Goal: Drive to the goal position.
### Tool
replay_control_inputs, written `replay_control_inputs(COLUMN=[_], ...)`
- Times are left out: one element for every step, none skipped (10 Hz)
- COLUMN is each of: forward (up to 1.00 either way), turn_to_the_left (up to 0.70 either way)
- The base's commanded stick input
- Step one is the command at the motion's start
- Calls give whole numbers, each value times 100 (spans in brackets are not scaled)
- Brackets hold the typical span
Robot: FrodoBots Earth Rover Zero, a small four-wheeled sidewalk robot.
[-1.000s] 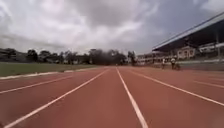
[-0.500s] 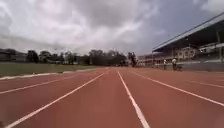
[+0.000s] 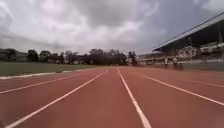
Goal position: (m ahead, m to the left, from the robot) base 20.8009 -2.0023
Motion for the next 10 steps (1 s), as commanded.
replay_control_inputs(forward=[60,60,60,60,60,60,60,60,60,60], turn_to_the_left=[0,0,0,0,0,0,0,0,0,0])
